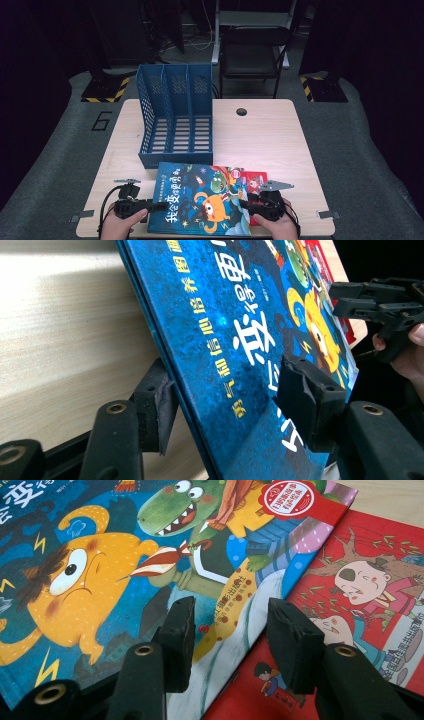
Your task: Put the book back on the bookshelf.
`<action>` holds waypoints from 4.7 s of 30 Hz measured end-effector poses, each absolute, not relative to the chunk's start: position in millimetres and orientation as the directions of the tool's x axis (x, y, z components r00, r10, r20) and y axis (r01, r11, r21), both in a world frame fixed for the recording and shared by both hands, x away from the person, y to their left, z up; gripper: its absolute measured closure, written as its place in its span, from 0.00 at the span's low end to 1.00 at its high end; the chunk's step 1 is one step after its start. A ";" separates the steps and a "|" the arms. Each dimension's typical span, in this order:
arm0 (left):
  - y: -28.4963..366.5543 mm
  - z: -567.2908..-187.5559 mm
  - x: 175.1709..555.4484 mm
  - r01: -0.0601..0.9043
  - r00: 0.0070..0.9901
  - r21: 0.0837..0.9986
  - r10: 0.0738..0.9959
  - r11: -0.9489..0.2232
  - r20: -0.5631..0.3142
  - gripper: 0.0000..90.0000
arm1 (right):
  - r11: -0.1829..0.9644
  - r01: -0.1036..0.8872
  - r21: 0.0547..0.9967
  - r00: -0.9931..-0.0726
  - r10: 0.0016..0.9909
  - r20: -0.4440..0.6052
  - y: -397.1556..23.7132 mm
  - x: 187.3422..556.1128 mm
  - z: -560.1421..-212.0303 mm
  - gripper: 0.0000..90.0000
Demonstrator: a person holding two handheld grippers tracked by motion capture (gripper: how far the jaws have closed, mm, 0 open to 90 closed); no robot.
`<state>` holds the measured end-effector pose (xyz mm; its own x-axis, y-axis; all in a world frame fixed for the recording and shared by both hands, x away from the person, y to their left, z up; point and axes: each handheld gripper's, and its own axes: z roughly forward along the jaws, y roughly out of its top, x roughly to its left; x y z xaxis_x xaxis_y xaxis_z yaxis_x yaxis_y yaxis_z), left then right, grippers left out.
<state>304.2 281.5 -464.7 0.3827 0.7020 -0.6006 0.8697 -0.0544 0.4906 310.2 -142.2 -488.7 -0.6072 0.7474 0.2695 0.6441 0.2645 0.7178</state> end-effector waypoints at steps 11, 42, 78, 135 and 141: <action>281.4 -453.6 306.2 0.870 0.366 0.493 0.699 -0.023 -0.614 0.50 | 0.274 0.632 0.725 -0.619 0.741 0.259 -141.2 310.5 -488.0 0.61; 276.0 -423.2 306.6 0.874 0.360 0.486 0.698 -0.019 -0.619 0.63 | 0.298 0.557 0.775 -0.718 0.642 0.269 -125.9 305.2 -482.7 0.69; 273.6 -418.9 308.4 0.876 0.350 0.483 0.684 0.004 -0.640 0.69 | 0.284 0.664 0.692 -0.551 0.812 0.196 -149.4 310.5 -487.5 1.00; 260.9 -409.1 317.8 0.917 0.347 0.395 0.601 -0.056 -0.720 0.74 | 0.293 0.636 0.714 -0.586 0.785 0.201 -134.9 310.4 -490.0 1.00; 259.4 -399.8 319.3 0.914 0.354 0.401 0.619 -0.069 -0.701 0.74 | 0.303 0.627 0.718 -0.602 0.773 0.200 -132.6 310.4 -490.6 1.00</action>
